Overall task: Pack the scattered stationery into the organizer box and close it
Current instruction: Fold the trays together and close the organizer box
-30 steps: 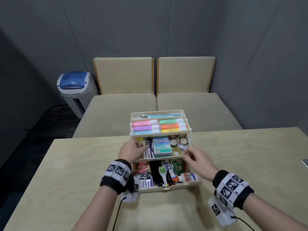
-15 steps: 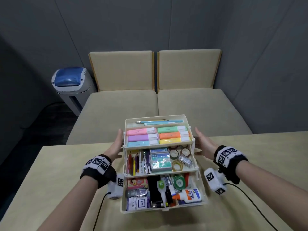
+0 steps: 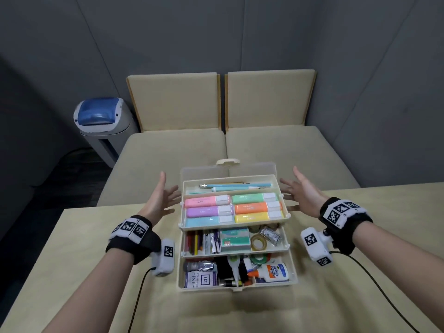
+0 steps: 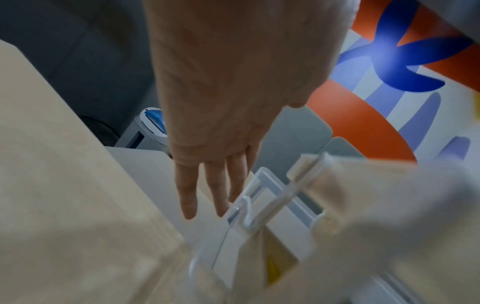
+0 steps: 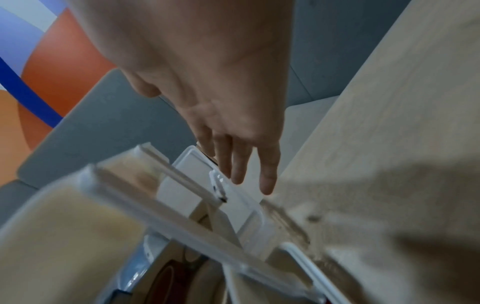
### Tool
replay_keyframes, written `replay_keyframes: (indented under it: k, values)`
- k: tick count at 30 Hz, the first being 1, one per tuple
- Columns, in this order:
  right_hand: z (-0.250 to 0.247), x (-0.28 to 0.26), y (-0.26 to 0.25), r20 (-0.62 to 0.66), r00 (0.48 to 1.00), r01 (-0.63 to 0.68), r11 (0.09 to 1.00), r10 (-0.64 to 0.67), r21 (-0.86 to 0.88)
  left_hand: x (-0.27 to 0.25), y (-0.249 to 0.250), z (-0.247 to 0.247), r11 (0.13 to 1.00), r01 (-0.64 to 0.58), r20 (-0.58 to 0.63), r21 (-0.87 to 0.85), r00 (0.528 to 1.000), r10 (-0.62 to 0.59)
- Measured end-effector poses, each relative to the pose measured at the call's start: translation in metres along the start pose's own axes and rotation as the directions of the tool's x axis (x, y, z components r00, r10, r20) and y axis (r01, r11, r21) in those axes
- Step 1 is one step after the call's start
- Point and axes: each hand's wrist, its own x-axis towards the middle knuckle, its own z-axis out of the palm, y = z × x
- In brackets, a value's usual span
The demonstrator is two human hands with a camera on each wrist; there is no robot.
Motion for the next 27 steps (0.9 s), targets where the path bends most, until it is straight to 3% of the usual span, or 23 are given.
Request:
replay_keyframes:
  k: [9, 15, 19, 24, 27]
  values:
    - [0.005, -0.058, 0.025, -0.065, 0.994, 0.085, 0.996, -0.084, 0.026, -0.059, -0.027, 0.003, 0.98, -0.199, -0.034, 0.03, 0.979, 0.2]
    - [0.014, -0.092, 0.049, -0.157, 0.983, 0.102, 0.995, -0.097, 0.021, -0.095, -0.06, 0.011, 0.959, -0.277, -0.153, 0.065, 0.947, 0.284]
    - [0.02, -0.108, 0.072, -0.148, 0.986, 0.083, 0.996, -0.078, 0.026, -0.113, -0.081, 0.019, 0.952, -0.269, -0.184, 0.148, 0.938, 0.293]
    - [0.036, -0.122, 0.095, -0.192, 0.976, 0.082, 0.99, -0.102, -0.111, -0.133, -0.087, 0.036, 0.896, -0.189, -0.263, 0.403, 0.913, 0.311]
    - [0.045, -0.126, 0.105, -0.213, 0.974, 0.051, 0.988, -0.082, -0.147, -0.133, -0.091, 0.046, 0.923, -0.158, -0.244, 0.352, 0.936, 0.253]
